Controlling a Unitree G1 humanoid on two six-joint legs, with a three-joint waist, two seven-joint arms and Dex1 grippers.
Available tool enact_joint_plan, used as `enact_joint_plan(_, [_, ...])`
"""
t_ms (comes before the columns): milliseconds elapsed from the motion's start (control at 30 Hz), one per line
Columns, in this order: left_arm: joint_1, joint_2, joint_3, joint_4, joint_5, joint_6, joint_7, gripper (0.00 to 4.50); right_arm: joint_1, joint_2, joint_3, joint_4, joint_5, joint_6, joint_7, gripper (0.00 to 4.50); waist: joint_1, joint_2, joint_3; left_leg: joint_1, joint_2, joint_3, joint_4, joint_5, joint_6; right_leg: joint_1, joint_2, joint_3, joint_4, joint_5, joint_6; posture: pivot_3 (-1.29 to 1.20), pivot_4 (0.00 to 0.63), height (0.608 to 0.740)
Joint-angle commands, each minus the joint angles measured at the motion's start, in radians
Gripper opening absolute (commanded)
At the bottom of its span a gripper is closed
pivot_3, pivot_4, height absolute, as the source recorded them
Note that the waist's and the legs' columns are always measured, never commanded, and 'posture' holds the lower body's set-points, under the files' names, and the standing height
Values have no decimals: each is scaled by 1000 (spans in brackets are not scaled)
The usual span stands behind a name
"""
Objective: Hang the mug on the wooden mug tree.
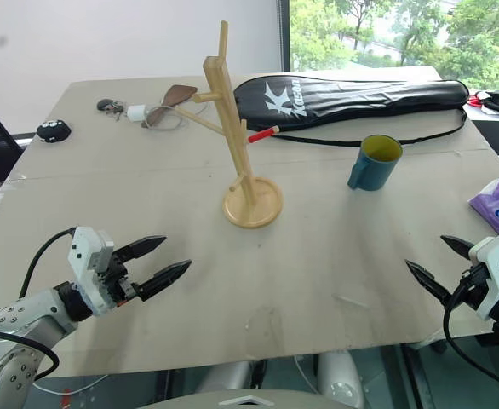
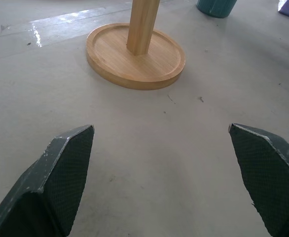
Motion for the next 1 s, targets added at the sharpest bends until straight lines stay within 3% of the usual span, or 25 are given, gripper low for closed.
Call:
enact_joint_plan(33, [-27, 26, 29, -34, -61, 6, -40, 4500, -53, 14, 44, -81, 4, 31, -70, 4448, 0, 0, 0, 0, 0, 0, 0, 0, 0, 0, 0, 0, 0, 0, 0, 0, 150, 740])
enact_joint_plan(133, [-37, 46, 46, -35, -114, -28, -132, 4500, -130, 39, 146, -194, 8, 125, -178, 4448, -8, 1, 0, 0, 1, 0, 0, 0, 0, 0, 1, 0, 0, 1, -1, 0, 150, 740])
enact_joint_plan(267, [-45, 38, 28, -45, -89, -122, -203, 4500, -248, 32, 243, -189, -22, 185, -229, 4448, -5, 2, 0, 0, 0, 0, 0, 0, 0, -1, 0, 0, -1, 1, -1, 0, 150, 740])
enact_joint_plan(367, [-61, 1, 14, -41, -145, -194, -307, 4500, -334, 48, 313, -166, -73, 249, -316, 4448, 0, 2, 0, -2, 0, 0, 0, 0, 0, -1, 0, -1, -2, 1, -1, 0, 150, 740])
enact_joint_plan(500, [-69, -2, -25, -78, -201, -182, -350, 4500, -444, 76, 356, -50, -39, 249, -278, 4448, -4, 1, 0, -2, 0, -1, 0, 0, 0, -2, 0, -1, -2, 1, -1, 0, 150, 740])
enact_joint_plan(1000, [-73, 63, -55, -440, -372, -32, 70, 4500, -673, 182, 478, 272, -134, 119, -250, 4448, -9, 2, 0, -2, 0, 0, 0, 0, 0, -2, 1, 0, -1, 1, -1, 0, 150, 740])
